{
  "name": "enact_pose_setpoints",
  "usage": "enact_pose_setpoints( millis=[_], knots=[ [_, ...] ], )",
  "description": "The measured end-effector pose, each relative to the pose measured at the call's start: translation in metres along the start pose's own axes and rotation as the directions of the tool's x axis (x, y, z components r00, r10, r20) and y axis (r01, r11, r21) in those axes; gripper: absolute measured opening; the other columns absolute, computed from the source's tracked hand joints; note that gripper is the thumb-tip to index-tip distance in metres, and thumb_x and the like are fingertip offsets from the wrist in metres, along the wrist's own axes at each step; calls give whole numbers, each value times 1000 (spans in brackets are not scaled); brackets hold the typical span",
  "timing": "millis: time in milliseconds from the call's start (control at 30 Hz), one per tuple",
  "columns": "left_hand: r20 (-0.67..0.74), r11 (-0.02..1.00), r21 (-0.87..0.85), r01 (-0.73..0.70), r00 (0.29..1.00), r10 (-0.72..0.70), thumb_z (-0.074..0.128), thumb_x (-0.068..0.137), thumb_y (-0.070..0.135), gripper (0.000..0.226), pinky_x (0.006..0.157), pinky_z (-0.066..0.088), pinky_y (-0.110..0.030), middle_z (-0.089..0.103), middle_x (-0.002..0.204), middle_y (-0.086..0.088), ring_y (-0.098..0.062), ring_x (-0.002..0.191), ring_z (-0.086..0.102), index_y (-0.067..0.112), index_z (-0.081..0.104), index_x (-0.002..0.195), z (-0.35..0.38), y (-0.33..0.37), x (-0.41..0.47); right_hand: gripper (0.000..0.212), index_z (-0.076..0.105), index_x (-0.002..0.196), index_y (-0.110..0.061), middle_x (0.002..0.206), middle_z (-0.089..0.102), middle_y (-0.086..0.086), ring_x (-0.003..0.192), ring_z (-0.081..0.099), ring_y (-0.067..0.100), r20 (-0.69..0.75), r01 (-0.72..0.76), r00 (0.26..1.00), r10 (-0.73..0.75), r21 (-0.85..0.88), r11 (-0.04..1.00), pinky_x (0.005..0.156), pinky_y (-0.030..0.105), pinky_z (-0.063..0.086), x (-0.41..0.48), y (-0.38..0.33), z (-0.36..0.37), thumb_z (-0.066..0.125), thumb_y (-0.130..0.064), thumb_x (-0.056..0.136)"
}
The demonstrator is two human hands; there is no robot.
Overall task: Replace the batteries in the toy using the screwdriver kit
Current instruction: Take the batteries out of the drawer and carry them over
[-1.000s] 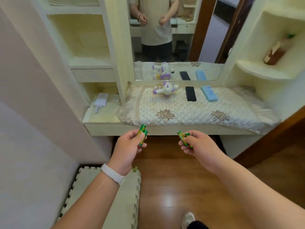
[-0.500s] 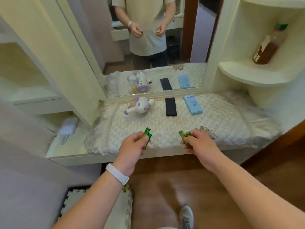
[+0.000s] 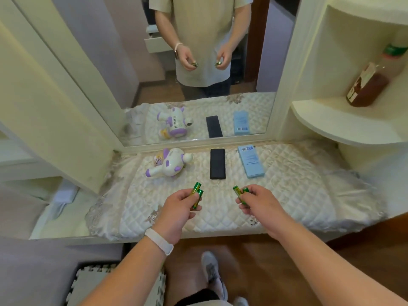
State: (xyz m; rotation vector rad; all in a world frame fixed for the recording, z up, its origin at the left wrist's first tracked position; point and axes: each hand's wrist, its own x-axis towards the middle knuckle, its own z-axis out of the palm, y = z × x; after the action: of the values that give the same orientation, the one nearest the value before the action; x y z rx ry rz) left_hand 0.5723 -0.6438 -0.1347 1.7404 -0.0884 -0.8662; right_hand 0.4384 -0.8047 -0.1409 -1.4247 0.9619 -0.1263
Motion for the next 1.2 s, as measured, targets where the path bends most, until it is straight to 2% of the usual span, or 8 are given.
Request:
enact_pose_setpoints(
  millis=[267, 433, 567, 700, 867, 967, 1100, 1200],
  knots=[
    [72, 995, -34, 89, 994, -87, 57, 97, 15, 12, 68, 42, -28, 67, 92, -3, -14, 75, 62, 12, 68, 101, 24, 2, 90, 11, 63, 92, -9, 87, 70, 10, 71, 60, 16, -63, -117, 991, 115, -30, 993, 66, 26, 51, 79, -7, 8, 52, -8, 91],
    [101, 982, 47, 180, 978, -184, 58, 96, 15, 12, 63, 43, -25, 66, 90, -2, -14, 75, 61, 14, 69, 101, 27, -19, 142, 12, 64, 94, -11, 91, 71, 10, 72, 63, 17, -116, -225, 971, 209, -148, 963, 70, 30, 54, 124, 3, 15, 53, -12, 91],
    [116, 971, 118, 209, 968, -223, 60, 94, 16, 12, 62, 42, -24, 66, 81, 0, -13, 72, 58, 15, 72, 96, 28, -41, 171, 10, 63, 94, -11, 91, 71, 9, 69, 63, 14, -121, -292, 955, 272, -205, 934, 65, 28, 52, 146, 17, 27, 54, -14, 91],
    [87, 956, 184, 230, 965, -249, 61, 92, 14, 11, 54, 41, -19, 63, 71, 1, -11, 64, 56, 10, 71, 93, 32, -59, 181, 8, 62, 84, -15, 83, 71, 11, 65, 61, 16, -132, -353, 935, 329, -249, 902, 66, 34, 53, 155, 33, 36, 54, -13, 85],
    [76, 942, 282, 183, 974, -212, 63, 90, 13, 11, 55, 45, -18, 63, 65, 4, -10, 60, 54, 14, 72, 84, 37, -73, 190, 6, 56, 87, -23, 77, 59, -6, 66, 53, 5, -83, -266, 963, 255, -406, 874, 53, 17, 34, 167, 45, 41, 53, -17, 89],
    [70, 918, 369, 144, 981, -182, 68, 88, 18, 5, 65, 49, -25, 66, 71, 6, -10, 65, 59, 19, 73, 88, 39, -75, 193, 2, 56, 93, -21, 83, 59, -7, 72, 53, 3, -24, -194, 978, 206, -459, 867, 59, 17, 37, 170, 53, 46, 56, -22, 91],
    [64, 905, 406, 128, 984, -168, 70, 85, 18, 10, 74, 54, -30, 70, 78, 7, -14, 74, 66, 27, 70, 87, 40, -77, 192, 14, 55, 103, -22, 96, 64, -2, 85, 58, 12, 32, -152, 980, 199, -530, 834, 74, 26, 45, 171, 61, 50, 58, -22, 89],
    [91, 895, 425, 135, 977, -191, 69, 84, 15, 11, 67, 51, -27, 70, 74, 7, -9, 66, 62, 22, 71, 92, 38, -78, 192, 18, 55, 106, -21, 92, 63, -2, 82, 59, 14, 48, -120, 984, 173, -542, 832, 72, 27, 44, 167, 65, 49, 59, -23, 89]
  ],
)
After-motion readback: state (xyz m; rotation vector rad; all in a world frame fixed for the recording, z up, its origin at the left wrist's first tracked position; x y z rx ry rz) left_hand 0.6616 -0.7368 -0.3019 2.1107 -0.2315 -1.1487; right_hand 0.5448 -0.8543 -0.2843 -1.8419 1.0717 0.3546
